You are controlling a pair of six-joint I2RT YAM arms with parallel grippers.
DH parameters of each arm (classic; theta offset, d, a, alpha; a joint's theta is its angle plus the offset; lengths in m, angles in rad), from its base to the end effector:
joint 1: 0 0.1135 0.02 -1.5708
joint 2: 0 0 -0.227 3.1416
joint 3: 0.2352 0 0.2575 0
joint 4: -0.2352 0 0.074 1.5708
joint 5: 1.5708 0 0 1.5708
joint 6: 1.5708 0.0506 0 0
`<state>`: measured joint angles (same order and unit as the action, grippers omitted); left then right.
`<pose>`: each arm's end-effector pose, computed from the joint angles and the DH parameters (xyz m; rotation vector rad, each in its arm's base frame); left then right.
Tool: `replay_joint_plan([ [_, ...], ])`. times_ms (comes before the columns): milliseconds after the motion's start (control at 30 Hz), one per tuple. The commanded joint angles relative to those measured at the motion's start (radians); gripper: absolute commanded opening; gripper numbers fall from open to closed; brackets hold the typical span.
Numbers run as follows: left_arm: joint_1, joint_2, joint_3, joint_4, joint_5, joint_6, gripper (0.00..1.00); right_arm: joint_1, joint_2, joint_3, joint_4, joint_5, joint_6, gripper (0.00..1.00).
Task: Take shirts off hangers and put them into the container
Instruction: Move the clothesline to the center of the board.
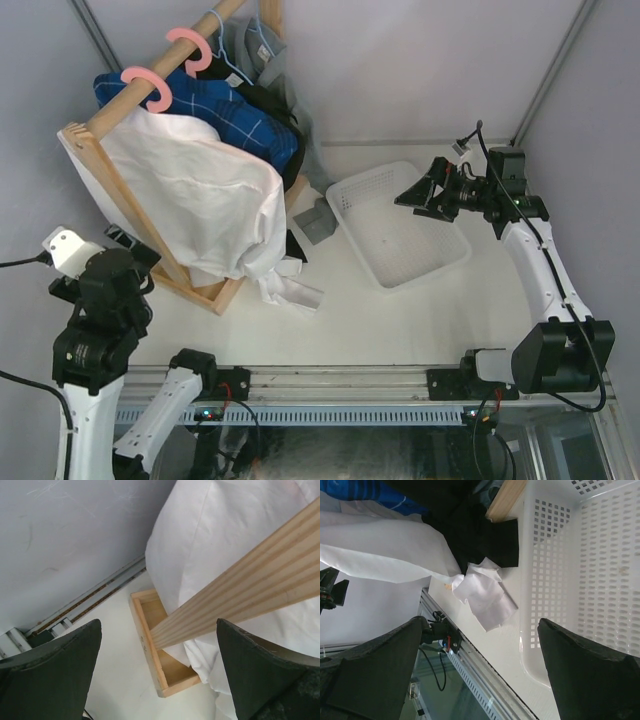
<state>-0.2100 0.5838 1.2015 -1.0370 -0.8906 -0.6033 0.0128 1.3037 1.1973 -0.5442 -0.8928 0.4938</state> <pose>0.1027 0.0183 0.3895 -0.8781 1.6187 0.3195 0.2991 0.0432 0.3015 0.0169 2.2150 1.2663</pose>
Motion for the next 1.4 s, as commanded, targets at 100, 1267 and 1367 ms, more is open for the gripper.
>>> replay_joint_plan([
  [100,0.008,-0.138,0.067,-0.011,0.149,-0.052,1.0,-0.006,-0.026,0.001,0.009,-0.047,-0.035,1.0],
  [1267,0.013,0.078,-0.004,0.25,0.288,0.279,1.0,0.041,-0.045,0.001,0.116,-0.117,0.03,1.0],
  [1367,0.024,0.074,-0.003,0.245,0.232,0.271,1.0,0.072,-0.056,0.003,0.15,-0.165,0.013,1.0],
])
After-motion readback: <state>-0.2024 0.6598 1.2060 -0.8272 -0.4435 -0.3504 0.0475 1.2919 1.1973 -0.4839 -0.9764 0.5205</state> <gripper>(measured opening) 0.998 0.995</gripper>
